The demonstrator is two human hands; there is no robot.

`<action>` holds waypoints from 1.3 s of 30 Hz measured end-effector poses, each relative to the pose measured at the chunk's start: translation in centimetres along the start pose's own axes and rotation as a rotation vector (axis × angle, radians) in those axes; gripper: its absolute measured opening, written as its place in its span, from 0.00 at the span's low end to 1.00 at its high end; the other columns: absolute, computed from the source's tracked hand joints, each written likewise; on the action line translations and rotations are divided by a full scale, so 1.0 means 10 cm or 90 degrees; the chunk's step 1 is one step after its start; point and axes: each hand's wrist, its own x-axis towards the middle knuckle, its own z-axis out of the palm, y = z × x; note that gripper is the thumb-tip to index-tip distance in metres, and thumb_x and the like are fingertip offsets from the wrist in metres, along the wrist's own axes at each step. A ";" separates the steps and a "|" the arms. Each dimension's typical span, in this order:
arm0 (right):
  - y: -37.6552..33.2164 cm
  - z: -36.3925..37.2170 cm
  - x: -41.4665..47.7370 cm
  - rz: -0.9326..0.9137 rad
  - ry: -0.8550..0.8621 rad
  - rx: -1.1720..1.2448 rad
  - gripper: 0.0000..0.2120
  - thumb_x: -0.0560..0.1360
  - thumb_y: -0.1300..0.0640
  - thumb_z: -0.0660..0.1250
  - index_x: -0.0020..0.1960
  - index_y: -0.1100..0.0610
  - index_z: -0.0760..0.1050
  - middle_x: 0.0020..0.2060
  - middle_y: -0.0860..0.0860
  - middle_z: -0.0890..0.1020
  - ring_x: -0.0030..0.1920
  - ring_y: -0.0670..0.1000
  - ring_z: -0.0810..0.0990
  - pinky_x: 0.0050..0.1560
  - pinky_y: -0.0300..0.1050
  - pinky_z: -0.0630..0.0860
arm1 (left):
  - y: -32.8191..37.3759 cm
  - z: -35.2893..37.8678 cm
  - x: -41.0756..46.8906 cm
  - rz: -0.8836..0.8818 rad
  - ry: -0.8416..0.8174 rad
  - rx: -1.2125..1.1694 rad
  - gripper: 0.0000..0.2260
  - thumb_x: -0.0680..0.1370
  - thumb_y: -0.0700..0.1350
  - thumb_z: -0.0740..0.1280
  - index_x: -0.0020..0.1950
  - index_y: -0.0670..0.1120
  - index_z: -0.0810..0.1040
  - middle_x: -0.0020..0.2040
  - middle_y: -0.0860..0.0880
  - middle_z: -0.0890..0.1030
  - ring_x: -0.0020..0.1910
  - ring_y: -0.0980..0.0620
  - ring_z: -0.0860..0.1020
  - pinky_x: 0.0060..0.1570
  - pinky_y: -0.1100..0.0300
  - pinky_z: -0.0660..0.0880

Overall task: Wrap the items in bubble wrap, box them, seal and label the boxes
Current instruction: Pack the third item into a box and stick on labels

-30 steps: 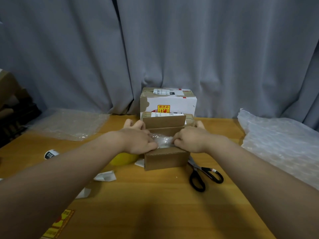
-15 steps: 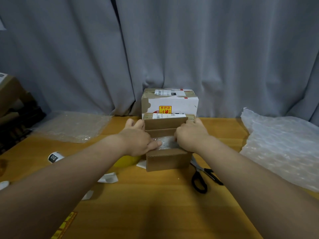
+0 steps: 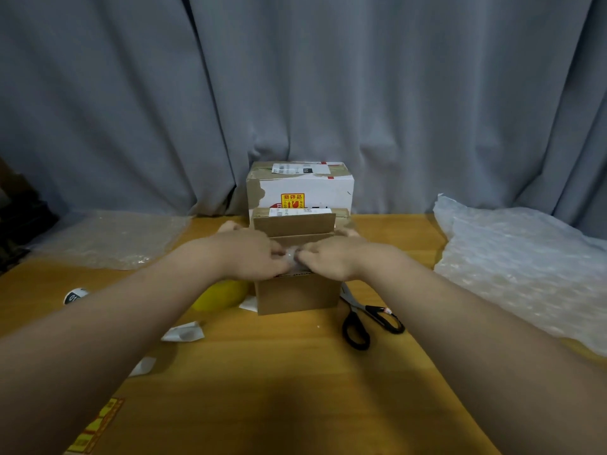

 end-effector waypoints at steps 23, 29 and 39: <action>-0.81 -0.24 0.09 -0.092 0.492 0.065 0.12 0.77 0.52 0.59 0.52 0.54 0.80 0.49 0.51 0.80 0.54 0.54 0.73 0.56 0.49 0.68 | -1.22 0.51 -0.43 -0.097 0.458 -0.292 0.15 0.78 0.49 0.63 0.61 0.43 0.76 0.58 0.43 0.75 0.59 0.43 0.74 0.60 0.54 0.67; -1.42 -0.13 0.54 -0.114 0.410 0.010 0.14 0.78 0.50 0.57 0.55 0.53 0.78 0.53 0.52 0.78 0.58 0.55 0.71 0.57 0.49 0.65 | -1.93 1.02 -0.26 -0.312 0.125 -0.273 0.28 0.79 0.52 0.63 0.75 0.45 0.59 0.75 0.41 0.57 0.69 0.40 0.66 0.67 0.52 0.63; -1.55 0.00 1.03 -0.114 0.273 0.068 0.14 0.79 0.51 0.58 0.57 0.53 0.78 0.53 0.52 0.77 0.58 0.54 0.70 0.55 0.48 0.71 | -2.37 1.40 0.17 -0.370 0.104 -0.290 0.05 0.76 0.44 0.67 0.47 0.45 0.81 0.48 0.45 0.82 0.48 0.45 0.78 0.50 0.56 0.75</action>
